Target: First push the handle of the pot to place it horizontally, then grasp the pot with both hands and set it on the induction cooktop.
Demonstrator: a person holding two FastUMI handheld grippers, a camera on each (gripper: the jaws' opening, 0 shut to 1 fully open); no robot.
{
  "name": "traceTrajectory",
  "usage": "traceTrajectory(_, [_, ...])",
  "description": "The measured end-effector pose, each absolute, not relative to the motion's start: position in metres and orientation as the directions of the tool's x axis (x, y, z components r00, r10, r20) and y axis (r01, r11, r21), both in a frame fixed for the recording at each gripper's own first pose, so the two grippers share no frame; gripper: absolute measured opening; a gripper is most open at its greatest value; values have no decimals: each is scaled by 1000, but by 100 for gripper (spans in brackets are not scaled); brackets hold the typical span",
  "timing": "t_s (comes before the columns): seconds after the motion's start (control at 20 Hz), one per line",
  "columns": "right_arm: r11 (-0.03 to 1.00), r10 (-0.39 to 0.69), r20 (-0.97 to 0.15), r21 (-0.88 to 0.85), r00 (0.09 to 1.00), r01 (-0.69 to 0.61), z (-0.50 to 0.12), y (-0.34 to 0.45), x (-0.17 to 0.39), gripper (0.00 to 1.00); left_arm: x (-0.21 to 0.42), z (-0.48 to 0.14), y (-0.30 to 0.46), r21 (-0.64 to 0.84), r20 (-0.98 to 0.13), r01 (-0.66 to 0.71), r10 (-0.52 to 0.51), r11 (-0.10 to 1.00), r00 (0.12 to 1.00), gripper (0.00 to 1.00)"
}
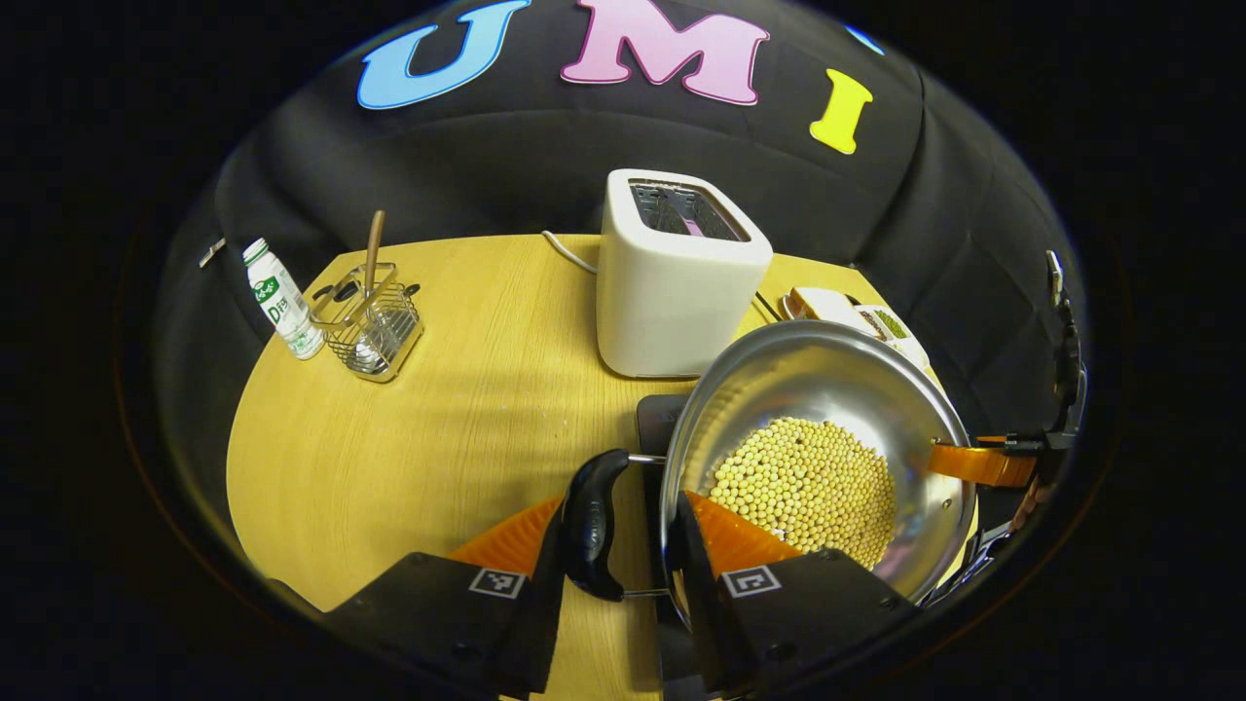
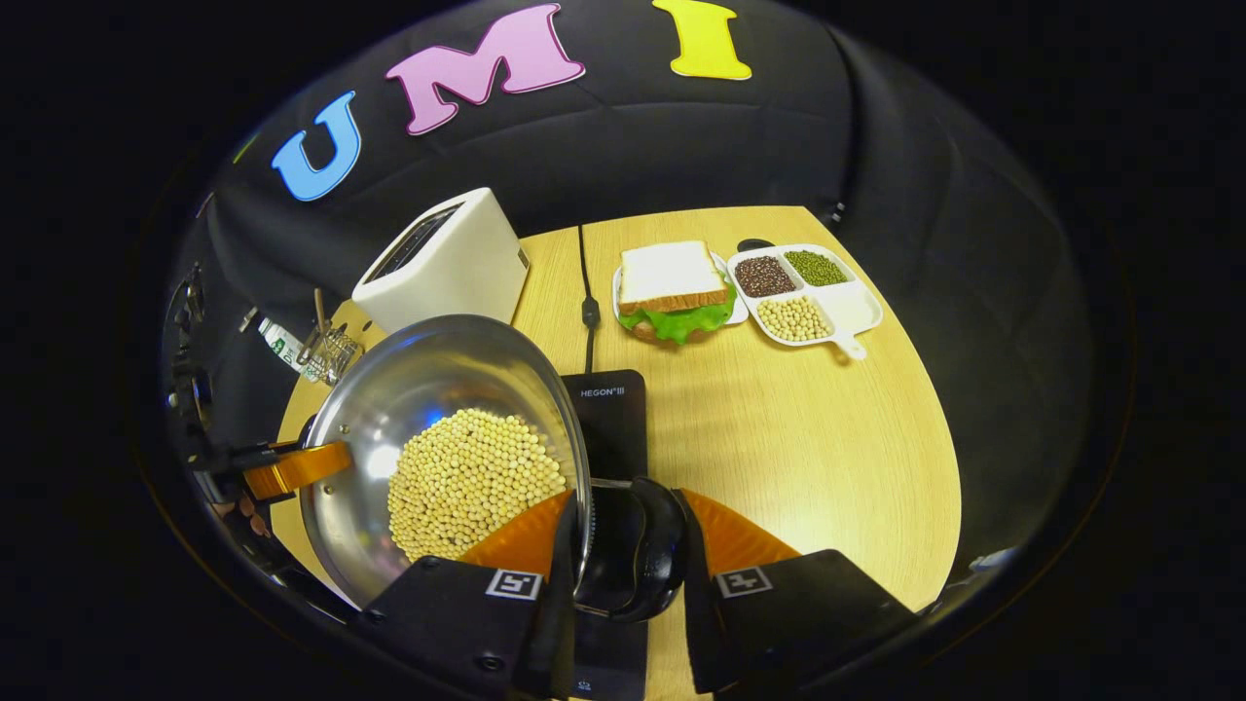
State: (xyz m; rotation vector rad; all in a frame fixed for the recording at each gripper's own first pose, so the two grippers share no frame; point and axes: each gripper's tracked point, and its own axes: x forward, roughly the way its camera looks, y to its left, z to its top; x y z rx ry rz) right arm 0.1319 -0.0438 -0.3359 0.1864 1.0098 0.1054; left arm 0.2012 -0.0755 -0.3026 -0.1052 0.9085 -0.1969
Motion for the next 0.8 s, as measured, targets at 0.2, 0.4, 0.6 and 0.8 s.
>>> traceTrajectory(0.2, [980,156,-838,196,523,22,-338,-46,131,59,200,-304,-77,-165,-779,130,-209,978,591,63])
traceTrajectory(0.4, [981,145,-837,190,528,32,-336,-46,128,99,200,-297,-78,-171,-761,117,-207,978,615,99])
traceTrajectory(0.6, [979,123,-818,193,561,67,-319,-51,126,99,195,-291,-73,-150,-760,112,-187,982,622,96])
traceTrajectory(0.8, [982,92,-759,176,645,68,-281,-53,128,99,184,-264,-73,-168,-725,112,-200,979,659,96])
